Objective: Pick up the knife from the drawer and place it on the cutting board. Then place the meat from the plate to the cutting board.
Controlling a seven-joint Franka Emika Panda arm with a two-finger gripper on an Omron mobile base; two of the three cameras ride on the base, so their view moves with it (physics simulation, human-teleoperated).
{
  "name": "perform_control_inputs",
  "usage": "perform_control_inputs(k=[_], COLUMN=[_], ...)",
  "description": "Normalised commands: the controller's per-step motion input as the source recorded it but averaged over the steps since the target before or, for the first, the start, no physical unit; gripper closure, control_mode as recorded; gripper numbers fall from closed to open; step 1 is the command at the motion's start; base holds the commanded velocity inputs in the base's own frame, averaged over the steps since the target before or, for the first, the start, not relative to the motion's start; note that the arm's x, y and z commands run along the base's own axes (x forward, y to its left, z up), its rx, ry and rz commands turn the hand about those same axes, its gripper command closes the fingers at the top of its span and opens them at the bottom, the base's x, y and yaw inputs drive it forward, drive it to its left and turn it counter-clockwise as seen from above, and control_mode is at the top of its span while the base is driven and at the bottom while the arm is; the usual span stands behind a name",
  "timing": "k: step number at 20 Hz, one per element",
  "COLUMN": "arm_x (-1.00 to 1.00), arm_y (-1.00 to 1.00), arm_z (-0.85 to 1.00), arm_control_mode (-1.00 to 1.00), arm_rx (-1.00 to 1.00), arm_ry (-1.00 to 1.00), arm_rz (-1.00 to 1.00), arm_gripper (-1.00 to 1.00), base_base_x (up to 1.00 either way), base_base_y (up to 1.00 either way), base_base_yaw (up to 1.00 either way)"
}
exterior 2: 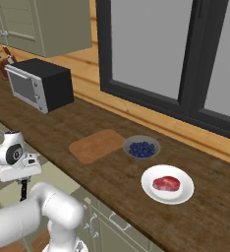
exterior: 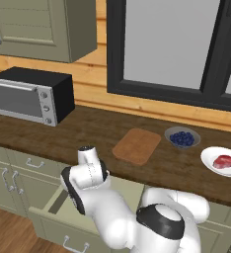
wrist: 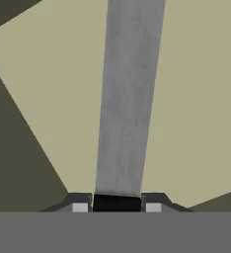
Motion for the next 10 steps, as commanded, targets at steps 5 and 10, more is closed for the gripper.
perform_control_inputs(k=[5,10], arm_x=[0.00,0.00], arm_y=[-0.02,-0.02], arm_z=[1.00,1.00], arm_control_mode=[-1.00,-1.00], arm_rx=[0.00,0.00], arm_ry=[-0.12,-0.24], arm_rz=[0.00,0.03], arm_gripper=[1.00,1.00], base_base_x=[0.00,0.00], base_base_y=[0.00,0.00], base_base_yaw=[0.00,0.00])
